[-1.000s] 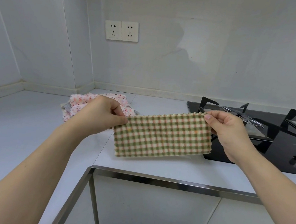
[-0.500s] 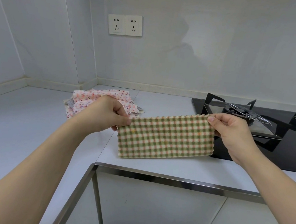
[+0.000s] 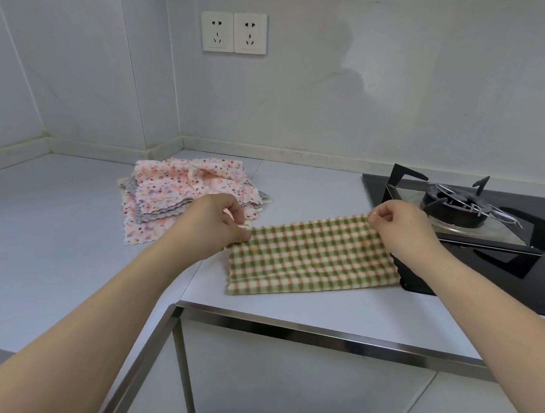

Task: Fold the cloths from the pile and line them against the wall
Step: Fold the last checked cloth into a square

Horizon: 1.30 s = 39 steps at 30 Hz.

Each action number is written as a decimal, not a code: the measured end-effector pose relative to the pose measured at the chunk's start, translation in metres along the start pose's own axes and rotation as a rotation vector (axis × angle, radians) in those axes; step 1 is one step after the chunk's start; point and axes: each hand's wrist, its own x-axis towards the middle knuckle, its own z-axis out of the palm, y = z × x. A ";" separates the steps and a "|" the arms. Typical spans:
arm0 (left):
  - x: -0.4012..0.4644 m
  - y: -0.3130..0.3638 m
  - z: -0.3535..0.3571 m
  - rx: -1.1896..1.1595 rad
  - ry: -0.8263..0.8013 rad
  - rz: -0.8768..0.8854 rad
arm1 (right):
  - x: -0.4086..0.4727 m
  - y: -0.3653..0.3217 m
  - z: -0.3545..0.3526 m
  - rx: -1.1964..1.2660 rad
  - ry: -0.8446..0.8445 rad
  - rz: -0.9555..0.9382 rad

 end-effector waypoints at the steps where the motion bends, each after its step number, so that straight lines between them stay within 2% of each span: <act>1: 0.002 -0.003 0.002 0.000 0.001 0.005 | 0.005 0.000 0.006 -0.052 -0.010 -0.020; 7: 0.014 -0.019 0.010 -0.014 0.044 0.004 | 0.028 0.004 0.041 -0.295 -0.092 -0.096; 11: 0.019 -0.028 0.017 -0.006 0.063 -0.021 | 0.036 0.007 0.058 -0.422 -0.077 -0.173; 15: 0.023 -0.034 0.019 0.020 0.030 -0.063 | 0.032 0.002 0.070 -0.703 -0.032 -0.279; 18: 0.025 -0.034 0.019 0.014 0.038 -0.092 | 0.019 -0.017 0.075 -0.684 0.031 -0.349; 24: 0.025 -0.031 0.018 -0.099 0.011 -0.148 | -0.016 -0.029 0.089 -0.522 -0.339 -0.125; 28: 0.025 -0.032 0.012 -0.190 0.095 -0.161 | -0.018 -0.026 0.090 -0.539 -0.408 -0.081; 31: 0.027 -0.038 0.005 -0.161 0.186 -0.167 | -0.018 -0.027 0.091 -0.544 -0.431 -0.066; 33: 0.025 -0.037 0.005 -0.067 0.303 -0.122 | -0.018 -0.026 0.091 -0.546 -0.436 -0.055; 35: 0.019 -0.023 0.012 -0.003 0.392 0.012 | -0.017 -0.027 0.091 -0.545 -0.442 -0.044; 37: 0.009 -0.007 0.029 0.030 0.323 0.160 | -0.015 -0.029 0.091 -0.533 -0.454 -0.034; 39: 0.000 -0.002 0.053 0.125 0.140 0.276 | -0.012 -0.029 0.089 -0.499 -0.485 -0.028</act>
